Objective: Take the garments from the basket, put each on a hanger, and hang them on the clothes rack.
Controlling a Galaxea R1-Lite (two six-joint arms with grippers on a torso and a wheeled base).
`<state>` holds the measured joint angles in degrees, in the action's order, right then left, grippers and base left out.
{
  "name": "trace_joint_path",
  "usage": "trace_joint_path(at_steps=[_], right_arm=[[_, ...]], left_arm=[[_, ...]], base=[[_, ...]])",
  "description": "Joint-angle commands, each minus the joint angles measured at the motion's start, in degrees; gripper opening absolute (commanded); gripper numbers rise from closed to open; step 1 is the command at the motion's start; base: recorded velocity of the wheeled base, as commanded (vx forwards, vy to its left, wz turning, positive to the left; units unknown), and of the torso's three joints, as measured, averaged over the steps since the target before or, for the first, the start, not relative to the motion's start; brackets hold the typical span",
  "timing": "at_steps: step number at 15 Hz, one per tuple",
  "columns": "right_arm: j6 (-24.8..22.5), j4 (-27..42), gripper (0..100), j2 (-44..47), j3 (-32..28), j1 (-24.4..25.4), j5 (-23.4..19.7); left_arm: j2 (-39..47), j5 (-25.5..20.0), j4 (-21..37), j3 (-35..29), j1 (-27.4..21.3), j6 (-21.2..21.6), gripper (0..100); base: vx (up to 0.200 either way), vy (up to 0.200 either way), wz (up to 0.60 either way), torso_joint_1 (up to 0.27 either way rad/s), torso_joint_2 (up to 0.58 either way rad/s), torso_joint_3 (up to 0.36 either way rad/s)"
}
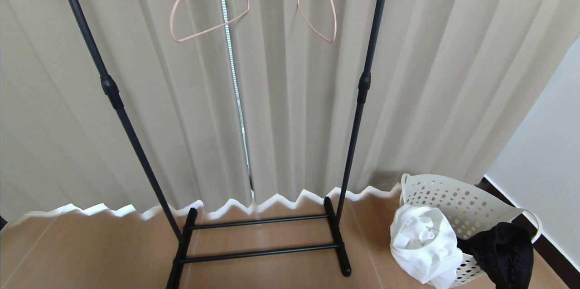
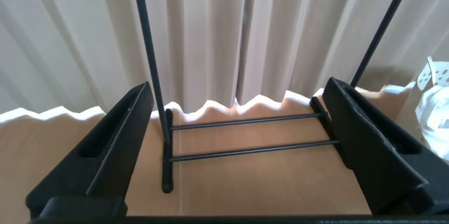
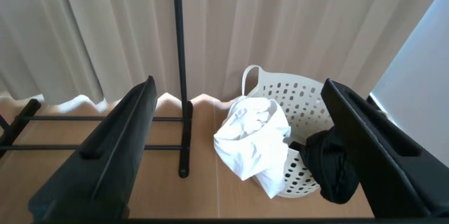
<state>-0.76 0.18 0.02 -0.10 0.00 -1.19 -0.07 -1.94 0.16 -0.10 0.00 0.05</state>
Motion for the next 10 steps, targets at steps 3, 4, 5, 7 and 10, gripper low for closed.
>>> trace_joint_path(at_steps=[3, 4, 5, 7, 10], right_arm=[[0.0, 0.1, 100, 0.0, 0.0, 0.0, 0.0], [0.0, 0.1, 100, 0.0, 0.0, 0.0, 0.0], [0.0, 0.0, 100, 0.0, 0.0, 0.0, 0.0], [0.0, 0.0, 100, 0.0, 0.0, 0.0, 0.0], [0.0, 0.0, 100, 0.0, 0.0, 0.0, 0.0]], left_arm=[[0.1, 0.0, 0.0, 0.0, 0.0, 0.0, 100], [0.1, 0.0, 0.0, 0.0, 0.0, 0.0, 100], [0.1, 0.0, 0.0, 0.0, 0.0, 0.0, 100], [0.1, 0.0, 0.0, 0.0, 0.0, 0.0, 100], [0.1, 0.0, 0.0, 0.0, 0.0, 0.0, 100]], base=[[0.000, 0.000, -0.20, 0.001, 0.00, -0.001], [0.000, 0.000, -0.60, -0.002, 0.00, 0.007], [0.000, 0.000, -0.60, -0.007, 0.01, 0.002], [0.000, 0.000, 0.00, 0.000, 0.00, 0.000], [0.000, -0.133, 0.00, -0.002, 0.00, 0.005]])
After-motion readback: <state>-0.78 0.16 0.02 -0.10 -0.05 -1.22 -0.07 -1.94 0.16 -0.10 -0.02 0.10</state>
